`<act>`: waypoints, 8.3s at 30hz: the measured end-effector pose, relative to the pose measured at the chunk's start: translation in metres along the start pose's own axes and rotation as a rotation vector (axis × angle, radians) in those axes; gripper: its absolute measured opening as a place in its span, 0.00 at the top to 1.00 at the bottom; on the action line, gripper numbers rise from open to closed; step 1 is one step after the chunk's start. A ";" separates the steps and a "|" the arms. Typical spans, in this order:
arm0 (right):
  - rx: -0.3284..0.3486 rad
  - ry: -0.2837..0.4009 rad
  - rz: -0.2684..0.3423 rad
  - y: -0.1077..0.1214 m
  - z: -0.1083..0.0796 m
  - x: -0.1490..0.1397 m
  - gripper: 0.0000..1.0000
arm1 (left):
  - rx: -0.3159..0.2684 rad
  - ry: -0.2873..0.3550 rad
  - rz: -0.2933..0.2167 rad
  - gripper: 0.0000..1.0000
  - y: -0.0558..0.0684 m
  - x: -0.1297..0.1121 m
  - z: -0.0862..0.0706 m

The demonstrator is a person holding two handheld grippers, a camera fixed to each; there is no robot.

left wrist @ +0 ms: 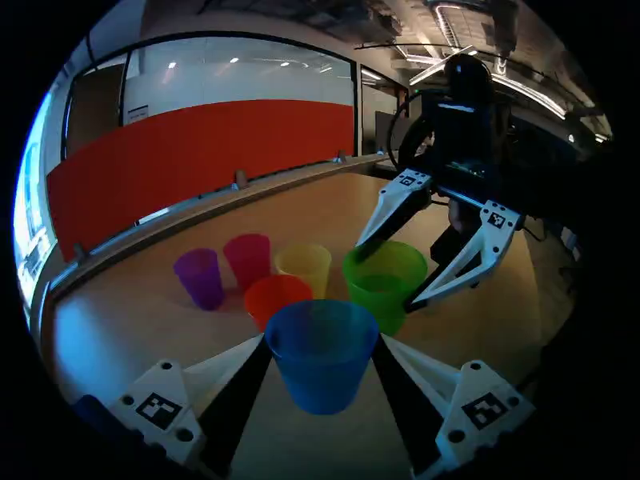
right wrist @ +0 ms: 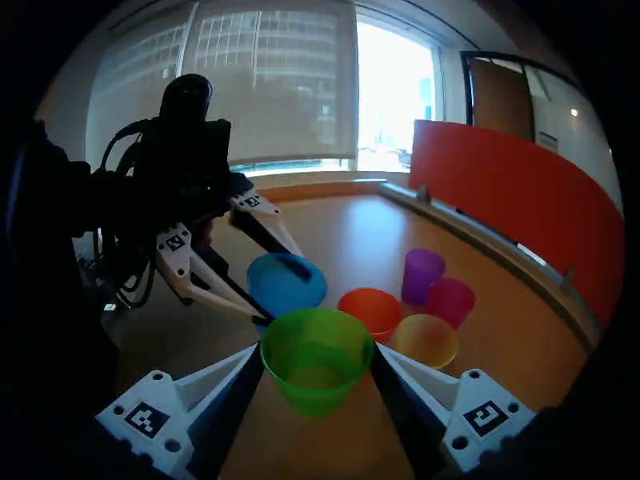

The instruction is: Pour water

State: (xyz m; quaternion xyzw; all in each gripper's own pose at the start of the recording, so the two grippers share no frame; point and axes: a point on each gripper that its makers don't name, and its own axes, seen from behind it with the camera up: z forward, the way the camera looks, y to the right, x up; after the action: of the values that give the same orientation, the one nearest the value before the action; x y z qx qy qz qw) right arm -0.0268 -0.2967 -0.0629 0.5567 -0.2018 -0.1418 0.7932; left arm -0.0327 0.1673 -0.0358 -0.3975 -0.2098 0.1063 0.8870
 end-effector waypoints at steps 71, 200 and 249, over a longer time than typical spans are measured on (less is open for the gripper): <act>-0.004 -0.118 0.011 0.009 0.010 -0.060 0.07 | 0.002 -0.101 0.064 0.15 0.003 -0.052 0.005; -0.966 0.391 0.248 0.100 -0.240 -0.016 0.00 | 0.654 0.383 -0.182 0.07 -0.107 0.020 -0.181; -1.136 0.446 0.342 0.123 -0.281 -0.019 0.00 | 0.821 0.520 -0.180 0.07 -0.108 0.021 -0.141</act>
State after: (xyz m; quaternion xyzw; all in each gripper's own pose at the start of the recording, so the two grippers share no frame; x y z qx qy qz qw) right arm 0.0915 -0.0143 -0.0347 0.0248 -0.0109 0.0213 0.9994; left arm 0.0529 0.0103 -0.0334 -0.0087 0.0440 0.0004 0.9990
